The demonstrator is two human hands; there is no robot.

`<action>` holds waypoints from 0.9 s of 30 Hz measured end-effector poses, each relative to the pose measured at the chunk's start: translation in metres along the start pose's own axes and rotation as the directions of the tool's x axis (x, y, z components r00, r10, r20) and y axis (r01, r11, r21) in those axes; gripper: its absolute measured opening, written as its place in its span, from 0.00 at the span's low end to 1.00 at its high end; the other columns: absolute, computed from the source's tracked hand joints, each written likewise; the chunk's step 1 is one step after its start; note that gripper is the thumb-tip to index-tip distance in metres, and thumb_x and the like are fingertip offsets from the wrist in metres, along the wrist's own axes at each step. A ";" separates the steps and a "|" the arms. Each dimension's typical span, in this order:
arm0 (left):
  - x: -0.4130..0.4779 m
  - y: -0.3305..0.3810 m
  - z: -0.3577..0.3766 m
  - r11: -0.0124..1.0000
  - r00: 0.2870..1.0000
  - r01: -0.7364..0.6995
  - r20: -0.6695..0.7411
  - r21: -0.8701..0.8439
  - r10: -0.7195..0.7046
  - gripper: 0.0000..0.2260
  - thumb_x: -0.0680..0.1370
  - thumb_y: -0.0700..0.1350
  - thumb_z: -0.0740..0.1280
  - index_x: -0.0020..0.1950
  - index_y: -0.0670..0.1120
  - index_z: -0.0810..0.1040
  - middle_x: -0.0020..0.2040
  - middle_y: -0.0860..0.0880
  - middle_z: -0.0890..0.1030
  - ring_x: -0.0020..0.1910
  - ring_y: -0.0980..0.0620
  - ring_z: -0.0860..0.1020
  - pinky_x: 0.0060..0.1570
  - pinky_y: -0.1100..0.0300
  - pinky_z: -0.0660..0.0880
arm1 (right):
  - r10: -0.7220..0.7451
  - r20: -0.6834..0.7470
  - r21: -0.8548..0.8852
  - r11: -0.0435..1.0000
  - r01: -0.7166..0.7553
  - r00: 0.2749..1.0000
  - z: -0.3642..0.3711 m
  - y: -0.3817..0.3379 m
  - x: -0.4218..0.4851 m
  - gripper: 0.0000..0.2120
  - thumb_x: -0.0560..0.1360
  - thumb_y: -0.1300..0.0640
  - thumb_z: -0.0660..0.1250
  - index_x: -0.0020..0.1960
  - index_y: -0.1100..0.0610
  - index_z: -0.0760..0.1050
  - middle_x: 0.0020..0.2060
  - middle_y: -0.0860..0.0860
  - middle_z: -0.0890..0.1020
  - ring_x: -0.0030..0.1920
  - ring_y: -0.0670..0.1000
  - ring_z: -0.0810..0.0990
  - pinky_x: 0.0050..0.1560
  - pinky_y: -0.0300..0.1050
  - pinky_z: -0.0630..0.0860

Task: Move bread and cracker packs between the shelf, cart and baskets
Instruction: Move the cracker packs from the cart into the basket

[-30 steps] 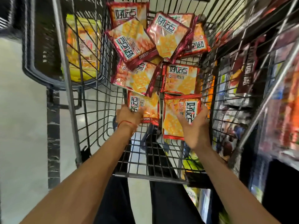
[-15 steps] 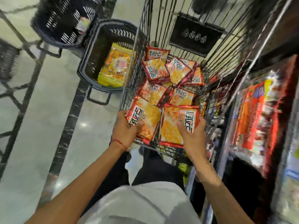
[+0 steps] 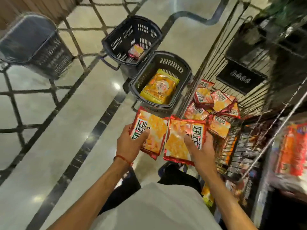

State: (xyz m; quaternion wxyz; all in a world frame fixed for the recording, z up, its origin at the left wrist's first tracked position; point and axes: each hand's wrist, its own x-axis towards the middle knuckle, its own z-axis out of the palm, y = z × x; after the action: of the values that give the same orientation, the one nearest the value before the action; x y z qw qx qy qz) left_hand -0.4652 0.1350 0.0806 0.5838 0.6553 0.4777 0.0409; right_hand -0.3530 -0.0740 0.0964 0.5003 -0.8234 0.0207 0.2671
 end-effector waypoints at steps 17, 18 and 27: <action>0.131 -0.001 -0.198 0.984 0.995 0.078 -0.047 -0.157 -0.086 0.19 0.77 0.47 0.75 0.62 0.46 0.70 0.53 0.50 0.81 0.48 0.52 0.83 0.42 0.60 0.82 | -0.042 0.056 0.107 0.994 0.036 0.998 0.217 -0.118 0.035 0.23 0.78 0.48 0.74 0.67 0.49 0.67 0.54 0.46 0.82 0.52 0.45 0.82 0.46 0.39 0.76; 0.148 0.005 -0.201 0.983 0.995 0.085 -0.041 -0.162 -0.093 0.20 0.76 0.49 0.76 0.61 0.47 0.70 0.54 0.49 0.82 0.49 0.49 0.84 0.46 0.55 0.83 | -0.050 0.049 0.109 0.993 0.044 0.998 0.226 -0.127 0.048 0.24 0.78 0.48 0.74 0.67 0.50 0.67 0.55 0.46 0.81 0.53 0.44 0.82 0.46 0.39 0.76; 0.322 0.104 -0.224 0.997 0.995 0.076 -0.059 -0.010 -0.077 0.14 0.75 0.49 0.76 0.54 0.49 0.74 0.48 0.51 0.82 0.45 0.54 0.81 0.50 0.51 0.81 | 0.017 -0.005 0.194 0.981 -0.016 1.000 0.290 -0.213 0.196 0.36 0.73 0.40 0.76 0.74 0.52 0.67 0.62 0.48 0.82 0.61 0.50 0.82 0.64 0.54 0.79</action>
State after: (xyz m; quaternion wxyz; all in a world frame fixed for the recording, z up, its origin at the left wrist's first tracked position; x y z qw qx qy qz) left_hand -0.3682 0.5294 0.0724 0.5729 0.6328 0.5193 0.0396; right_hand -0.2430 0.3200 0.0759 0.5760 -0.7712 0.0550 0.2652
